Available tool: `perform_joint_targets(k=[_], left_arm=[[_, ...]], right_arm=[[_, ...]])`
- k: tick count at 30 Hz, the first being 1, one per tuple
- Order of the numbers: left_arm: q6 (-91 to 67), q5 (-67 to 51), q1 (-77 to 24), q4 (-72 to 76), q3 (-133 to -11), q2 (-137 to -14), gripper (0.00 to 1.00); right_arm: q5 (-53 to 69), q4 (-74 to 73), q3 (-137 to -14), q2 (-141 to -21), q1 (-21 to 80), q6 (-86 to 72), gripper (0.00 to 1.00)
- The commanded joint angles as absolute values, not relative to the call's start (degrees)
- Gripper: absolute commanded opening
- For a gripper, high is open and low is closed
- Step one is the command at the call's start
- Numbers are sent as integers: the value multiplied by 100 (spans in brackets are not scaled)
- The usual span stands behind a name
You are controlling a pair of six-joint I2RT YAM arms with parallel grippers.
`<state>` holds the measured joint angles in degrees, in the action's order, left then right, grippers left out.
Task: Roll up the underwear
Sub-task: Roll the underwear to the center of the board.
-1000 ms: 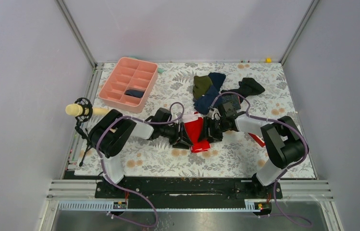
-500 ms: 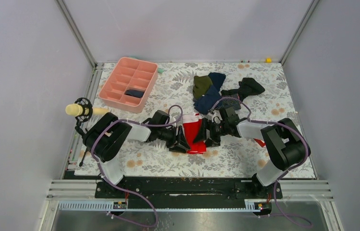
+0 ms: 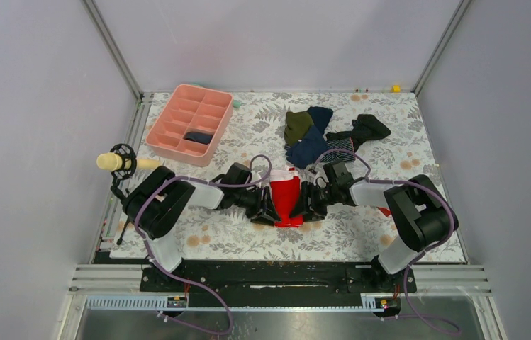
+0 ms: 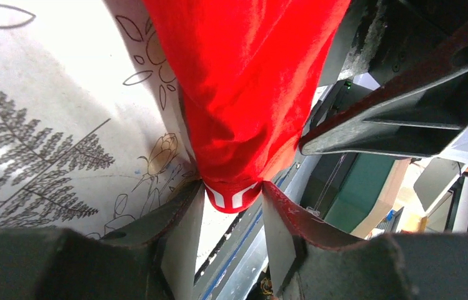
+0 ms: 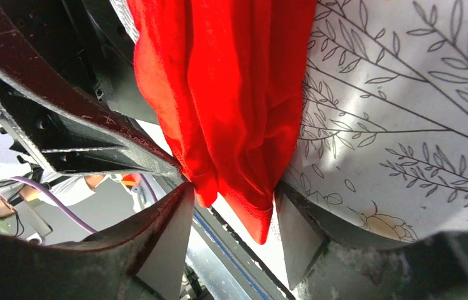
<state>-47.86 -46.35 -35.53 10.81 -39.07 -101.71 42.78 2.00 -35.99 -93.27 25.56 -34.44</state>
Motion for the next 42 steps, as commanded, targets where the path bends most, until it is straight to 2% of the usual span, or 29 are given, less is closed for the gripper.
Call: perform_joint_targets(k=[1, 4, 8, 14, 17, 21, 23, 26, 31, 32, 33, 36, 42], left_arm=[[-4683, -4321, -3629, 1209, -3773, -9998, 41], [-4693, -4317, -3630, 1110, -3744, -9918, 46], [-4932, -4309, -3632, 1494, -3538, -9926, 44], [-4965, -4373, -3692, 1579, -3743, -10131, 27], [-4899, -4360, -3686, 1413, -3832, -10207, 13], [-4784, -4522, -3629, 1199, -3879, -10159, 0], [-4759, -4573, -3567, 1151, -3899, -10114, 0], [-4393, -4555, -3531, 353, -4290, -10119, 0], [-4311, -4808, -3463, -186, -4622, -9999, 0], [-4388, -4882, -3442, -140, -4627, -9964, 0], [-4482, -4966, -3419, -113, -4638, -9939, 0], [-4825, -5285, -3277, 194, -4603, -9917, 0], [-5533, -5561, -3091, 409, -4606, -10134, 0]], right_arm=[[3574, -275, -3489, -9599, 2705, -3288, 56], [3412, -383, -3558, -9798, 2716, -3326, 52], [3390, -398, -3648, -10018, 2741, -3345, 48], [3304, -493, -3778, -10244, 2805, -3328, 45], [3187, -684, -3888, -10251, 2821, -3190, 46], [2946, -1419, -4241, -9833, 2813, -2579, 62], [3018, -1956, -4501, -9380, 2812, -2071, 69], [2640, -2371, -4617, -8486, 2815, -1553, 72], [2298, -1484, -4073, -6772, 3208, -636, 80], [2133, -1130, -3896, -6481, 3442, -351, 84], [2087, -713, -3690, -6197, 3679, 89, 97], [1438, 312, -3197, -5809, 4551, 1592, 100], [1581, 328, -3118, -6350, 5209, 3911, 99]])
